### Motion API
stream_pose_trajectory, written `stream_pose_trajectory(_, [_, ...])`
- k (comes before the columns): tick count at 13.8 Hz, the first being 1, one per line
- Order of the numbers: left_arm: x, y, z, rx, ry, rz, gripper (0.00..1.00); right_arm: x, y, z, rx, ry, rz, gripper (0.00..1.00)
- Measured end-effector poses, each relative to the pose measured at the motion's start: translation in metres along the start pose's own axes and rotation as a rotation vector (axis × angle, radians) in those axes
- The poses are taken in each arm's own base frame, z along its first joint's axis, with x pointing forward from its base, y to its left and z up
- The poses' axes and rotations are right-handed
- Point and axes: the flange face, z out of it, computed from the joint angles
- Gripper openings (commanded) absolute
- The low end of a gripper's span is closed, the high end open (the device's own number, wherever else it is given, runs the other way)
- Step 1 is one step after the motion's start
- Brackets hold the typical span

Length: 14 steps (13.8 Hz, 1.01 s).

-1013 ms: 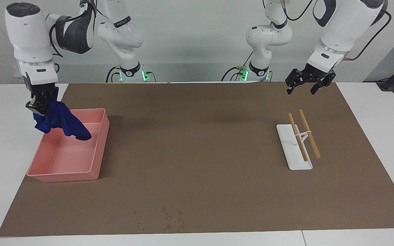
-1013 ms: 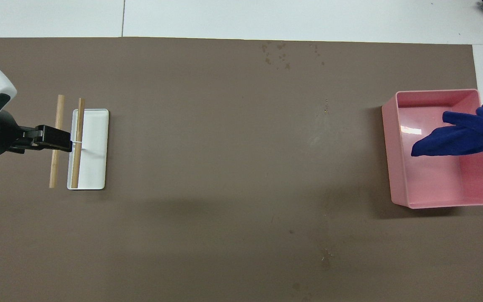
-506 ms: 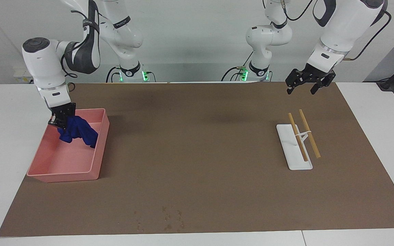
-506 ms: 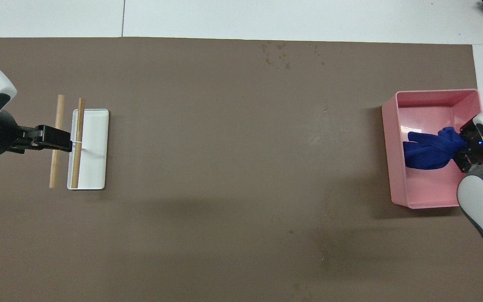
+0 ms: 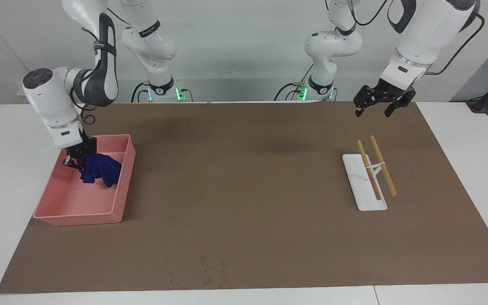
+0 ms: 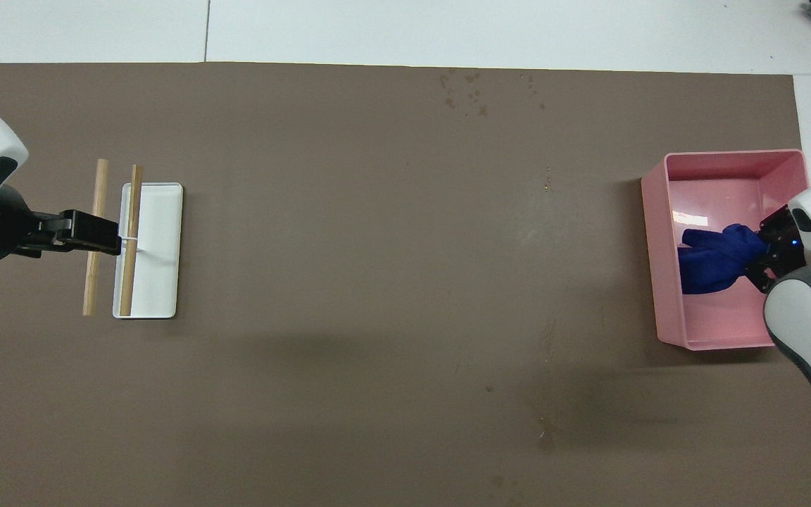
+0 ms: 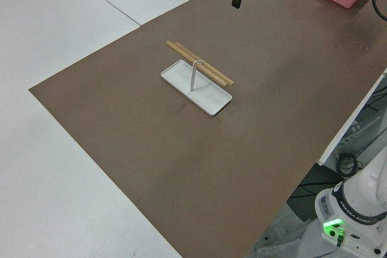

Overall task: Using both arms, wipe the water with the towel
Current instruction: 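Lower the cloth into the pink box and open the right gripper, then raise the right gripper out of the pink box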

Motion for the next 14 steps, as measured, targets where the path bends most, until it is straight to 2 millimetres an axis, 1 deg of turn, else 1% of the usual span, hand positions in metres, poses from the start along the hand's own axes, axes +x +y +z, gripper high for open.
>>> stream_pose_trajectory(3, [0.000,0.000,0.000,0.000,0.000,0.000,1.00,0.002,0.000,-0.001,-0.002,0.001,0.046,1.00])
stream_pose_trajectory(6, [0.000,0.000,0.000,0.000,0.000,0.000,1.00,0.003,0.002,-0.004,0.001,0.001,0.051,1.00])
stream_pose_trajectory(9, [0.000,0.000,0.000,0.000,0.000,0.000,1.00,0.008,0.007,-0.020,0.020,-0.002,0.115,1.00])
stream_pose_trajectory(11, [0.000,0.000,0.000,0.000,0.000,0.000,1.00,0.026,0.006,-0.038,0.046,-0.009,0.196,1.00])
stream_pose_trajectory(14, [0.000,0.000,0.000,0.000,0.000,0.000,1.00,0.068,-0.005,-0.075,0.085,-0.031,0.342,1.00])
